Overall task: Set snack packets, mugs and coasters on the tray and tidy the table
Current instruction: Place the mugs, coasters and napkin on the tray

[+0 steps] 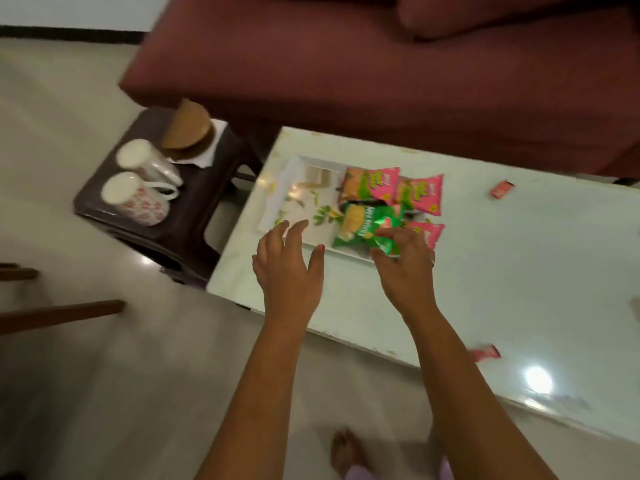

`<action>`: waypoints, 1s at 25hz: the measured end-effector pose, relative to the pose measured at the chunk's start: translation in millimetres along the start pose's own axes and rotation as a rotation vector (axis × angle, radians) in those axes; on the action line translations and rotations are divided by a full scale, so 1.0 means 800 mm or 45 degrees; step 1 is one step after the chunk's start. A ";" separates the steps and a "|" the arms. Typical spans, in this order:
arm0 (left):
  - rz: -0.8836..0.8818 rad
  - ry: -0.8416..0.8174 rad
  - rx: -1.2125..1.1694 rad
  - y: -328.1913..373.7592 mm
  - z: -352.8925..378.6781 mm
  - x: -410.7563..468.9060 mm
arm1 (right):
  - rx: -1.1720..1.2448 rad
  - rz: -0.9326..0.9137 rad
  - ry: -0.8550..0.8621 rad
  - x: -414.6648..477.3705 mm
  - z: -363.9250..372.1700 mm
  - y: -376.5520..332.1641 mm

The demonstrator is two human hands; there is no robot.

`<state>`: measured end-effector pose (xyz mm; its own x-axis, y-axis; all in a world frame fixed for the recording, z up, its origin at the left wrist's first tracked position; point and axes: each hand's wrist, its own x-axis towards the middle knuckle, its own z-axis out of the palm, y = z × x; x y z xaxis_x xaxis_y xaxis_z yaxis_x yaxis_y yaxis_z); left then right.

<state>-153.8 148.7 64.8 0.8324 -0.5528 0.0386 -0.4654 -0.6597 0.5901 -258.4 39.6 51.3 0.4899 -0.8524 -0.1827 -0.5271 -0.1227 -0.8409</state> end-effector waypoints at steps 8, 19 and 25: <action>-0.314 0.124 -0.045 -0.147 -0.086 0.074 | -0.079 -0.258 -0.296 0.024 0.196 -0.125; -0.624 0.386 -0.067 -0.280 -0.125 0.262 | -0.227 -0.463 -0.461 0.179 0.376 -0.239; -0.659 0.151 -0.033 -0.337 -0.142 0.308 | -0.288 -0.612 -0.663 0.220 0.470 -0.301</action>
<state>210.9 247.8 7.0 0.9803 -0.0957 -0.1727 0.0216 -0.8174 0.5757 215.7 110.6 30.2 0.9386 -0.3342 -0.0862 -0.2744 -0.5710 -0.7737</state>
